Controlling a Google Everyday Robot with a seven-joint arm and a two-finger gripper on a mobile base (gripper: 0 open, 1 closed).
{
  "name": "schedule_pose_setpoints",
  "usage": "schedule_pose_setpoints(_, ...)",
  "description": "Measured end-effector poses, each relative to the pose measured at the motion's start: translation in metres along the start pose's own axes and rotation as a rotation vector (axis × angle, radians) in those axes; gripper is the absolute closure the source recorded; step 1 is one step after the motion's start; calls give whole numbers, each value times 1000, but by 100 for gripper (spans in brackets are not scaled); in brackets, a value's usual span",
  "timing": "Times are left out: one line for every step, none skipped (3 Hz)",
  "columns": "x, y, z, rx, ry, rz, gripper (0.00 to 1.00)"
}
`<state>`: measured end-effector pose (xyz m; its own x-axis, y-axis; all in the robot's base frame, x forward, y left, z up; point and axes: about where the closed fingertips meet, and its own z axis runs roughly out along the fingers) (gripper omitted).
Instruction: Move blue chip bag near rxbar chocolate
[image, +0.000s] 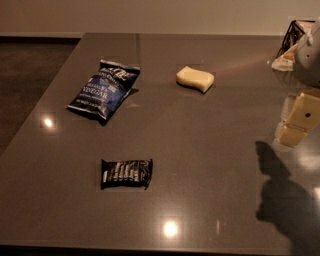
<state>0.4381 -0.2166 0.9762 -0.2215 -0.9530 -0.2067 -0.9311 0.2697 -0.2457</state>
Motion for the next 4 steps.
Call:
schedule_pose_setpoints(0,0,0,0,0,0,0)
schedule_pose_setpoints(-14,-11,2,1,-24,-12,0)
schedule_pose_setpoints(-47,-31,11,0,-95,-48,0)
schedule_pose_setpoints(-119,-64,39,8,-201,-164,0)
